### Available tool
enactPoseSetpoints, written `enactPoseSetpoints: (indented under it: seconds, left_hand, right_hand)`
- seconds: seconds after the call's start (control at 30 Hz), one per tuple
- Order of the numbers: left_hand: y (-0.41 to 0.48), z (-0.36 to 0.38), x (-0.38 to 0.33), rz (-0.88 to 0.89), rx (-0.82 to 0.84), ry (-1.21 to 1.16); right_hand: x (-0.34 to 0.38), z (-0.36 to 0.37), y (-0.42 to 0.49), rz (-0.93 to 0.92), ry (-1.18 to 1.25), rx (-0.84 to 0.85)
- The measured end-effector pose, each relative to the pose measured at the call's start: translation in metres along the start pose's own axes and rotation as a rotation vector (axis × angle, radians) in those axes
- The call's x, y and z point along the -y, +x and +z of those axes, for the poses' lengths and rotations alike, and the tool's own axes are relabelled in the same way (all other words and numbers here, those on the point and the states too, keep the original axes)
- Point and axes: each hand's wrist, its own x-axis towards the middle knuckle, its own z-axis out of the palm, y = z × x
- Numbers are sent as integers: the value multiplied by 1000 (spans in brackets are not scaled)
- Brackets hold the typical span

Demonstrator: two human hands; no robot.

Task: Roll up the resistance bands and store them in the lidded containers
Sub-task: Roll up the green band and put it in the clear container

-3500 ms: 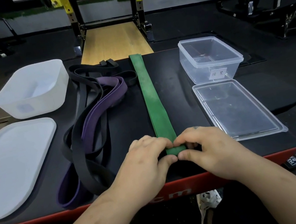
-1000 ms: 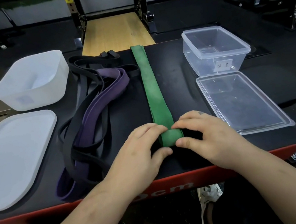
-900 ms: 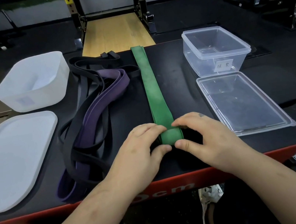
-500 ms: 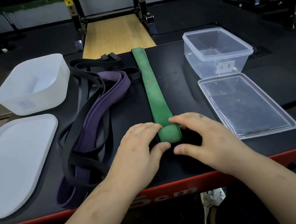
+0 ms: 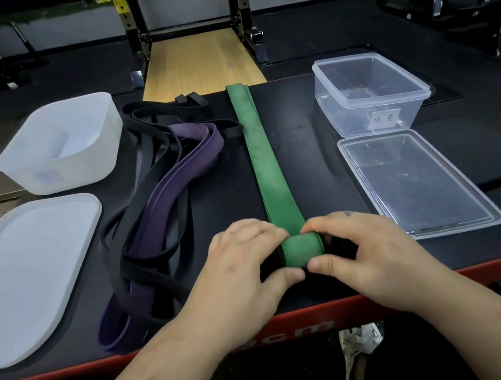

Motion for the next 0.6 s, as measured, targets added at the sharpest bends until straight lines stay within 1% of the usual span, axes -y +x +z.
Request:
enactPoseSetpoints:
  seconds: [0.2,0.3,0.47,0.6]
  left_hand:
    - [-8,4,2,-11,27,-23]
    - [-8,3,-1,8,45,-2]
    - [-7,4,-2,14,6,-32]
    - [-7,5,-1,5,23,-25]
  right_hand:
    - [0,-1,-1,-28,-13,52]
    - [-2,-2,0,-42,8,44]
    - [-2,-1,-2,-50,37,24]
    - [-4,-1,-3,-62,57,34]
